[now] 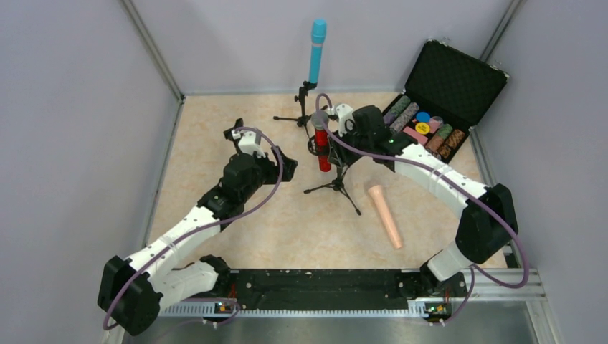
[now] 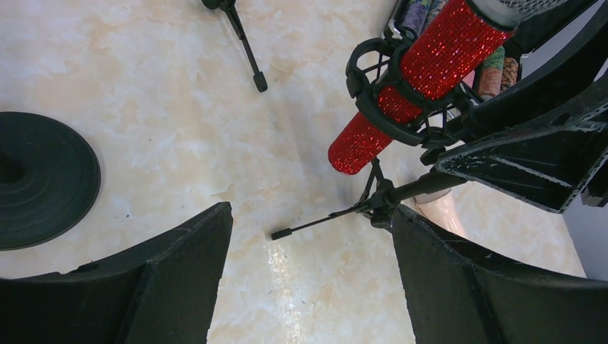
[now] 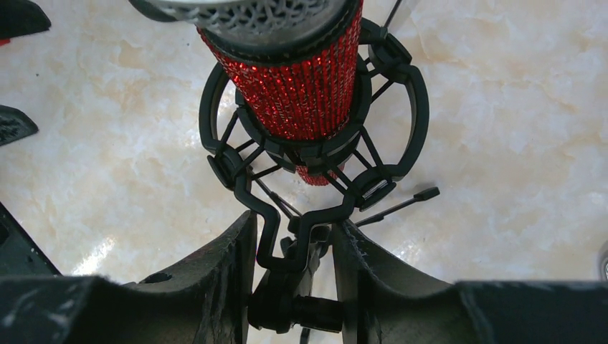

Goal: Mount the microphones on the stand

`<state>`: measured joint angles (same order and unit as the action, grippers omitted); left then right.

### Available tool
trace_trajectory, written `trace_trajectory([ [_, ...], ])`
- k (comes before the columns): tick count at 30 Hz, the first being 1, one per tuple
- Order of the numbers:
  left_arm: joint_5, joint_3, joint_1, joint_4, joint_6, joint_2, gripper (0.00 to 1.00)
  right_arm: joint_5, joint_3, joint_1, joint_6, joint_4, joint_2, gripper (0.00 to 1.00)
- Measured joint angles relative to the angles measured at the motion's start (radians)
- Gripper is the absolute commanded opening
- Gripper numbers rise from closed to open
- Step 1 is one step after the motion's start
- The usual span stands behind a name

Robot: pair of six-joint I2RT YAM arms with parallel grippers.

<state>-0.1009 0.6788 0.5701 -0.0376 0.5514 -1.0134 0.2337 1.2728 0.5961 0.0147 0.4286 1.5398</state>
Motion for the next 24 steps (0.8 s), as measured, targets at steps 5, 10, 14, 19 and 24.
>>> trace_trajectory([
  [5, 0.003, 0.002, 0.000, 0.001, 0.000, -0.010, 0.86, -0.006, 0.018, 0.000, -0.023, -0.006, 0.000, 0.00],
  [10, 0.003, 0.002, 0.000, 0.002, 0.000, -0.010, 0.86, -0.009, 0.037, 0.000, -0.051, -0.027, -0.003, 0.00],
  [14, 0.003, 0.002, 0.000, 0.004, 0.000, -0.010, 0.86, -0.013, 0.066, 0.000, -0.069, -0.043, -0.013, 0.00],
  [19, 0.003, 0.002, 0.000, 0.005, 0.000, -0.010, 0.86, -0.033, 0.107, 0.000, -0.085, -0.059, -0.036, 0.00],
  [24, 0.003, 0.002, 0.000, 0.005, -0.001, -0.010, 0.86, -0.068, 0.163, 0.002, -0.090, -0.068, -0.045, 0.00],
])
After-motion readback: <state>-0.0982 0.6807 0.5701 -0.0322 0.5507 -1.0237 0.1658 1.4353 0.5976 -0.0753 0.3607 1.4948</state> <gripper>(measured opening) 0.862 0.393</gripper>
